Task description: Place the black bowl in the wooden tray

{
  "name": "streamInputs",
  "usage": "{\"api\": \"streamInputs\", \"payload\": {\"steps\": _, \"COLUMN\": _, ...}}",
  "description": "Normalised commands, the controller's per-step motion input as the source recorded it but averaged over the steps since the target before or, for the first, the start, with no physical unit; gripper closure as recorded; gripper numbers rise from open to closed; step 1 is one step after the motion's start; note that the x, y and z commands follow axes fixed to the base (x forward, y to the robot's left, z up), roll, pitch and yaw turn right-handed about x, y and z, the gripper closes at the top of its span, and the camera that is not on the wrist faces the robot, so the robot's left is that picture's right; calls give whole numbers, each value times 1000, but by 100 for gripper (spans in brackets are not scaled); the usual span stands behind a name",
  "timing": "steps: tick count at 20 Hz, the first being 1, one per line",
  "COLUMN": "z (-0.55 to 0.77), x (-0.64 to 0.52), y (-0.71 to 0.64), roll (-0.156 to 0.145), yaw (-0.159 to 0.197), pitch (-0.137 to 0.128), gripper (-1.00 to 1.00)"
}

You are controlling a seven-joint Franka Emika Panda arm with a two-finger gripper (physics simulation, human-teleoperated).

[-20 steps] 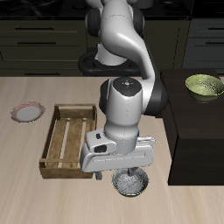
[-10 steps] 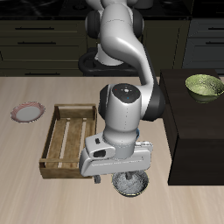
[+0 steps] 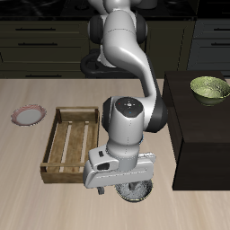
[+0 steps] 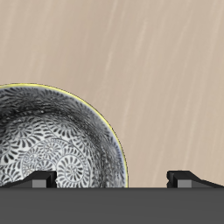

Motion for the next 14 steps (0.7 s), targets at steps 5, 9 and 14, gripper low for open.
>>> {"api": "streamInputs", "payload": {"steps": 5, "z": -198, "x": -31, "y": -3, "roll": -5, "yaw": -8, "pitch": 41, "gripper": -100}}
{"api": "streamInputs", "payload": {"steps": 9, "z": -251, "x": -73, "y": 30, "roll": 21, "yaw": 13, "pitch": 27, "gripper": 100}}
{"api": "streamInputs", "payload": {"steps": 14, "z": -118, "x": -79, "y": -22, "roll": 5, "yaw": -1, "pitch": 11, "gripper": 100}}
